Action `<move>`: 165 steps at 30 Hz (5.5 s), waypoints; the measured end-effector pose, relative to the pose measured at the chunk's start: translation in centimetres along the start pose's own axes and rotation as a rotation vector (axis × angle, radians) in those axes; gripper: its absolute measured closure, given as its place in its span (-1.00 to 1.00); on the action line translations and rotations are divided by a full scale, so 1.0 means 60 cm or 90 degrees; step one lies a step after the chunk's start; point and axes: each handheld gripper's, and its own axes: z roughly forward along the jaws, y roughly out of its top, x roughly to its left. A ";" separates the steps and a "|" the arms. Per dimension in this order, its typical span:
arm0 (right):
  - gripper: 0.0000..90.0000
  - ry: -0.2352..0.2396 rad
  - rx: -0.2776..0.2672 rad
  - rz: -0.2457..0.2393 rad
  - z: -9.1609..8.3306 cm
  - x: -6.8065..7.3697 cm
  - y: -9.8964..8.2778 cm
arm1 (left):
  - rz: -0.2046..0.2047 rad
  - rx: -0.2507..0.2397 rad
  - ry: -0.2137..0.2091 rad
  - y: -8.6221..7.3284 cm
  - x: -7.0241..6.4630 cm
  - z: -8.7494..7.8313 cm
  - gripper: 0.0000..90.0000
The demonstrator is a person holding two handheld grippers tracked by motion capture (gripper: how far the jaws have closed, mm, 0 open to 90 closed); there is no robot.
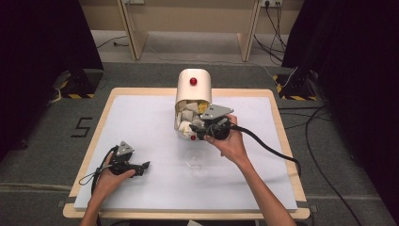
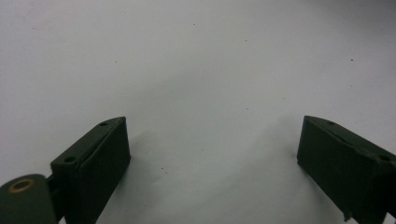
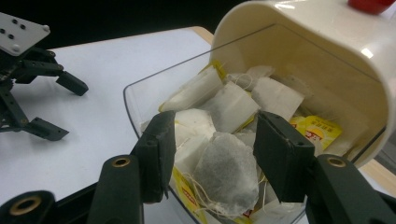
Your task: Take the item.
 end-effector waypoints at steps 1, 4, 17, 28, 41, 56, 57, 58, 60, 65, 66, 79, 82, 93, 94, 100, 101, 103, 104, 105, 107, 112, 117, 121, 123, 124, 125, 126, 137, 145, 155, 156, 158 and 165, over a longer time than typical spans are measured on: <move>0.11 -0.005 0.004 0.008 0.005 -0.004 0.000 | 0.000 0.000 0.000 0.000 0.000 0.000 -0.81; 0.12 -0.010 0.016 0.016 0.013 -0.008 0.000 | 0.000 0.000 0.000 0.000 0.000 0.000 -0.81; 0.49 -0.008 0.066 0.015 0.031 -0.010 -0.009 | 0.000 0.000 0.000 0.000 0.000 0.000 -0.81; 0.86 0.011 0.000 0.024 0.004 -0.014 0.000 | 0.000 0.000 0.000 0.000 0.000 0.000 -0.81; 0.86 -0.002 -0.097 0.026 -0.051 -0.018 0.028 | 0.001 0.001 0.000 0.000 0.000 0.000 -0.81; 0.86 0.033 -0.137 0.023 -0.095 0.004 0.039 | 0.000 0.000 0.000 0.000 0.000 0.000 -0.81; 0.86 0.038 -0.138 0.018 -0.099 0.008 0.038 | 0.000 0.000 0.000 0.000 0.000 0.000 -0.81; 0.86 0.038 -0.138 0.018 -0.099 0.008 0.038 | 0.000 0.000 0.000 0.000 0.000 0.000 -0.81; 0.86 0.046 -0.138 0.013 -0.107 0.017 0.035 | 0.000 0.000 0.000 0.000 0.000 0.000 -0.81; 0.86 0.064 -0.127 -0.005 -0.117 0.040 0.023 | 0.001 0.000 0.000 0.000 0.000 0.000 -0.81; 0.86 0.068 -0.125 -0.010 -0.117 0.044 0.021 | 0.001 0.000 0.000 0.000 0.000 0.000 -0.81; 0.86 0.110 -0.060 -0.033 -0.081 0.077 -0.020 | 0.000 0.000 0.000 0.000 0.000 0.000 -0.81; 0.86 0.113 -0.041 -0.034 -0.067 0.078 -0.032 | 0.000 0.000 0.000 0.000 0.000 0.000 -0.81; 0.85 0.124 -0.007 -0.031 -0.044 0.081 -0.052 | 0.002 0.001 0.000 0.000 0.000 0.000 -0.81; 0.85 0.122 -0.002 -0.032 -0.042 0.082 -0.054 | 0.002 0.001 0.000 0.000 0.000 0.000 -0.81; 0.85 0.127 0.013 -0.040 -0.037 0.087 -0.059 | 0.002 0.001 0.000 0.000 0.000 0.000 -0.81; 0.85 0.124 0.024 -0.042 -0.034 0.088 -0.062 | 0.001 0.001 0.001 0.000 0.000 0.000 -0.81; 0.85 0.126 0.036 -0.045 -0.032 0.089 -0.065 | 0.001 0.001 0.000 0.000 0.000 0.000 -0.81; 0.85 0.126 0.036 -0.045 -0.032 0.089 -0.065 | 0.001 0.001 0.000 0.000 0.000 0.000 -0.81; 0.85 0.126 0.046 -0.046 -0.030 0.090 -0.067 | 0.001 0.001 0.000 0.000 0.000 0.000 -0.81; 0.85 0.126 0.057 -0.048 -0.029 0.090 -0.069 | 0.002 0.001 0.000 0.000 0.000 0.000 -0.81; 0.83 0.127 0.077 -0.051 -0.025 0.090 -0.074 | 0.000 0.000 0.000 0.000 0.000 0.000 -0.81; 0.73 0.133 0.083 -0.055 -0.022 0.092 -0.075 | 0.000 0.000 0.000 0.000 0.000 0.000 -0.81; 0.67 0.131 0.076 -0.054 -0.026 0.091 -0.073 | 0.001 0.000 0.000 0.000 0.000 0.000 -0.81; 0.61 0.130 0.075 -0.050 -0.028 0.089 -0.072 | 0.002 0.001 0.000 0.000 0.000 0.000 -0.81; 0.59 0.129 0.074 -0.049 -0.029 0.088 -0.071 | 0.001 0.001 0.000 0.000 0.000 0.000 -0.81; 0.57 0.127 0.073 -0.048 -0.031 0.087 -0.071 | 0.001 0.001 0.000 0.000 0.000 0.000 -0.81; 0.55 0.127 0.070 -0.048 -0.032 0.087 -0.070 | 0.001 0.001 0.000 0.000 0.000 0.000 -0.81; 0.30 0.116 0.060 -0.042 -0.047 0.082 -0.067 | 0.000 0.000 0.000 0.000 0.000 0.000 -0.81; 0.19 0.108 0.047 -0.011 -0.063 0.065 -0.079 | 0.001 0.001 0.000 0.000 0.000 0.000 -0.81; 0.12 0.082 0.038 0.043 -0.100 0.030 -0.106 | 0.001 0.001 0.001 0.000 0.000 0.000 -0.81; 0.11 0.077 0.040 0.045 -0.103 0.027 -0.107 | 0.000 0.000 0.000 0.000 0.000 0.000 -0.81; 0.09 0.067 0.040 0.053 -0.108 0.020 -0.112 | 0.000 0.000 0.001 0.000 0.000 0.000 -0.81; 0.00 0.036 0.055 0.089 -0.109 -0.010 -0.135 | 0.000 0.000 0.000 0.000 0.000 0.000 -0.81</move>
